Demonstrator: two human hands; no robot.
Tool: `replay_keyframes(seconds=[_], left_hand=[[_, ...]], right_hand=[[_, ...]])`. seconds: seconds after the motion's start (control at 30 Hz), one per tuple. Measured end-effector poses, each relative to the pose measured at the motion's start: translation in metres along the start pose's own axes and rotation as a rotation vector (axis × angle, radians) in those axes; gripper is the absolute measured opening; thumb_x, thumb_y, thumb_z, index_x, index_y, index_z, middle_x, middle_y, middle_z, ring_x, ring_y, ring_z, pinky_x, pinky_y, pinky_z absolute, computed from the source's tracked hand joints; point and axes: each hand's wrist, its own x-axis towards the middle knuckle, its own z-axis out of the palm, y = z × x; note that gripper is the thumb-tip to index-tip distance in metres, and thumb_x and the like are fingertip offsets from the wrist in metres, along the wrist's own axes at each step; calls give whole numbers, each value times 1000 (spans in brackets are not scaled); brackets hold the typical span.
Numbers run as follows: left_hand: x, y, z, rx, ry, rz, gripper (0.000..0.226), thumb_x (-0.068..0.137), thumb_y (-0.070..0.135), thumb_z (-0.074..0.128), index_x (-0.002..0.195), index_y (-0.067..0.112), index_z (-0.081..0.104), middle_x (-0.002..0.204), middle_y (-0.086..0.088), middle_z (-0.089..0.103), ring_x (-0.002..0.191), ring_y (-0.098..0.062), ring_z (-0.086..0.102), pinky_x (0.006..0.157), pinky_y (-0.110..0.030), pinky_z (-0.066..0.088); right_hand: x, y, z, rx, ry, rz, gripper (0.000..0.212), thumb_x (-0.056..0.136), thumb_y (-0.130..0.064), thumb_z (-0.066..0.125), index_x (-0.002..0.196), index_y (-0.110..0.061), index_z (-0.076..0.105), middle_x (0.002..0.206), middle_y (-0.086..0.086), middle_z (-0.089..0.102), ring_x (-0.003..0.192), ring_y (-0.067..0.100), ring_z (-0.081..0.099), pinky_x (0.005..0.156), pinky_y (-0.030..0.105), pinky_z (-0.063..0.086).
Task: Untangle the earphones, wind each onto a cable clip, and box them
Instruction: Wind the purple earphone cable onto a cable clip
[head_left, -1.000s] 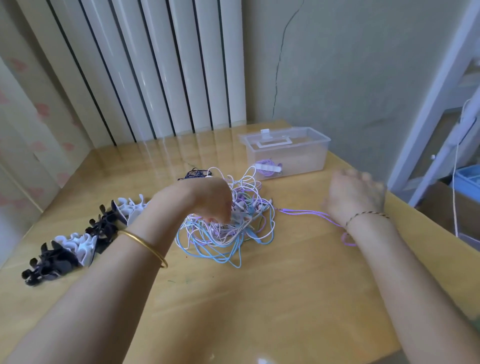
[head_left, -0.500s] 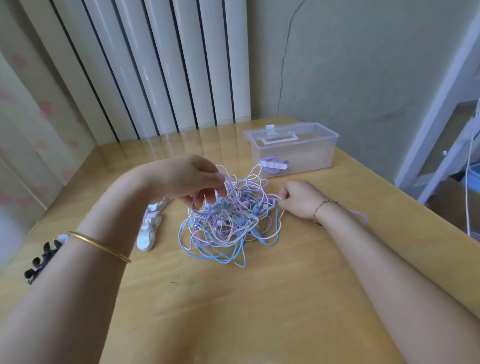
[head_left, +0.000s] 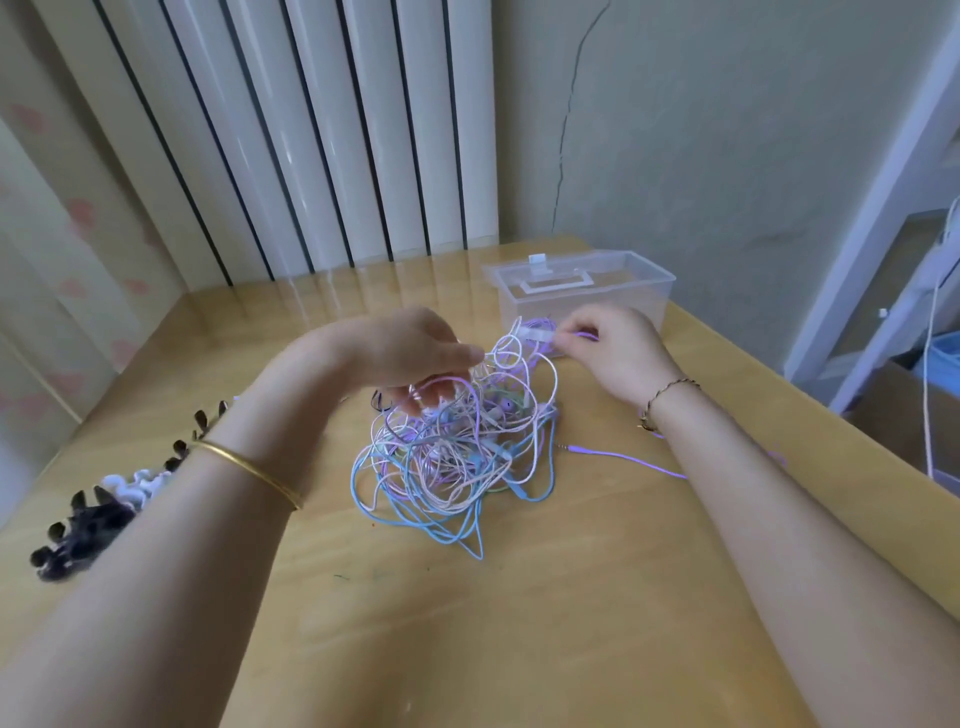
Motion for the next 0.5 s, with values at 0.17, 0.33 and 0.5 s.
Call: replay_keyframes(seconds=[0.17,0.33,0.5], left_hand=[[24,6,9,92,333,257,44,85,2,59,128,14,55,123,-7,57,106,-21,56,82,-23,45],[35,22,19,-108,350,392,45,84,-2,50,124,16,59,123,4,60,117,-8,52,85,-9,38],[43,20,22,82,349,361,21,85,8,61,104,4,69,101,-8,69,96,-22,62,85,-27,49]], right_hand=[[3,-21,-8,383,81,-48,13,87,-9,64,78,-17,68,71,-13,62,57,-8,50,61,11,38],[3,-41,-20,514,46,-99,24,91,-6,58,76,-25,65,69,0,58,53,4,45,53,18,42],[-1,-61,-31,757,124,-62,20,95,-8,51,80,-17,61,72,2,59,59,8,50,57,20,44]])
